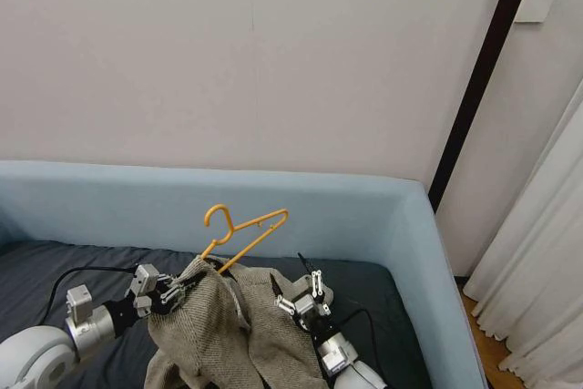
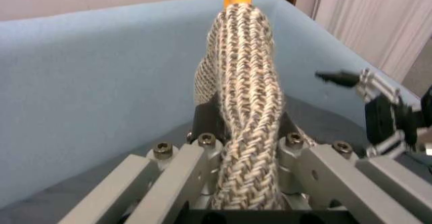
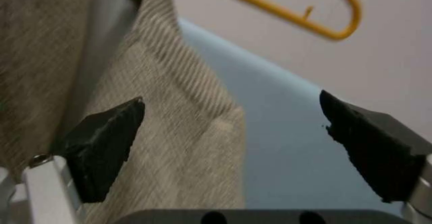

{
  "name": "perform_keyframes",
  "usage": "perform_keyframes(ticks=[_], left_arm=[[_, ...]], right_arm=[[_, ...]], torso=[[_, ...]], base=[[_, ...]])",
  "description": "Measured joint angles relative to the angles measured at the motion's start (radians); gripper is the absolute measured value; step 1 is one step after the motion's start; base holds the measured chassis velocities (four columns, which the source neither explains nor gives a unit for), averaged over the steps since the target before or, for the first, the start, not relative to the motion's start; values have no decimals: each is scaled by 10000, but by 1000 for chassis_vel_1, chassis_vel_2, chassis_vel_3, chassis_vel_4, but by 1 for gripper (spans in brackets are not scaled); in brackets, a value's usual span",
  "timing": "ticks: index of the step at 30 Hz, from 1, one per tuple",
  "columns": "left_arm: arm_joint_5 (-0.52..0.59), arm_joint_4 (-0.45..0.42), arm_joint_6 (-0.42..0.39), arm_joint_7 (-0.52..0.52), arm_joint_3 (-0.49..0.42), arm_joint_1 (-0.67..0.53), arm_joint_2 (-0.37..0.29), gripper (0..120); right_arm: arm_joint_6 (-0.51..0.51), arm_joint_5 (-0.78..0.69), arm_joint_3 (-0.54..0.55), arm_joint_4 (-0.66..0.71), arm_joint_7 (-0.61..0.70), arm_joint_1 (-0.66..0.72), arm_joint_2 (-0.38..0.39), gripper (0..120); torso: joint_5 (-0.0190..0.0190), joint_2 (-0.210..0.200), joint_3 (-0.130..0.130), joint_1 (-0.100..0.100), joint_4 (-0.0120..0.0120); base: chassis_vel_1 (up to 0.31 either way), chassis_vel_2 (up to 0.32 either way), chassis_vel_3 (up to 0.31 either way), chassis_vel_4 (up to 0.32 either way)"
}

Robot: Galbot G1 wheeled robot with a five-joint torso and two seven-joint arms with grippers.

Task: Pick up the clothes from the sofa and hang them on the clothes hanger.

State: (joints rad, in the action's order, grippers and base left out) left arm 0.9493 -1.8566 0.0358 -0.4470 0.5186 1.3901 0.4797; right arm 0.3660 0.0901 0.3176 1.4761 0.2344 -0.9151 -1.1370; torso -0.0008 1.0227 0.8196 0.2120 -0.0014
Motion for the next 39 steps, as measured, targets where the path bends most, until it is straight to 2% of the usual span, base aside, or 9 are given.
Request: perform_keyframes(ticks=[4, 11, 16, 21, 22, 27, 28, 32, 39], left_arm=[[48, -54, 9, 47, 58, -31, 29, 8], [95, -69, 18, 187, 44, -140, 52, 8], [264, -44, 27, 213, -12, -345, 80, 8], [341, -33, 35, 216, -188, -549, 151, 8], [341, -33, 35, 216, -188, -549, 151, 8], [361, -1, 37, 210, -338, -725, 196, 8], [361, -1, 37, 210, -338, -725, 196, 8], [364, 95, 39, 210, -386, -773, 243, 8], [324, 216, 55, 209, -461, -805, 336, 8]], right_arm=[[538, -249, 63, -223, -1497, 79, 21, 100], [774, 136, 329, -354, -1946, 132, -106, 100], [758, 1464, 469, -600, -1641, 104, -153, 100], [-257, 3903, 670, -971, 224, 76, -377, 95], [-257, 3903, 670, -971, 224, 76, -377, 95], [-1248, 5224, 786, -1262, 1759, 0, -520, 73], [-1248, 5224, 786, -1262, 1759, 0, -520, 73], [-1511, 5394, 875, -1328, 2156, -118, -587, 53], [-1350, 5268, 830, -1334, 2100, -115, -605, 32]], torso=[[-1, 0, 0, 0, 2], [0, 0, 0, 0, 3], [0, 0, 0, 0, 1], [0, 0, 0, 0, 1], [0, 0, 0, 0, 1], [-1, 0, 0, 0, 2], [-1, 0, 0, 0, 2], [0, 0, 0, 0, 1], [-1, 0, 0, 0, 2]], base=[[0, 0, 0, 0], [0, 0, 0, 0], [0, 0, 0, 0], [0, 0, 0, 0], [0, 0, 0, 0], [0, 0, 0, 0], [0, 0, 0, 0], [0, 0, 0, 0], [0, 0, 0, 0]])
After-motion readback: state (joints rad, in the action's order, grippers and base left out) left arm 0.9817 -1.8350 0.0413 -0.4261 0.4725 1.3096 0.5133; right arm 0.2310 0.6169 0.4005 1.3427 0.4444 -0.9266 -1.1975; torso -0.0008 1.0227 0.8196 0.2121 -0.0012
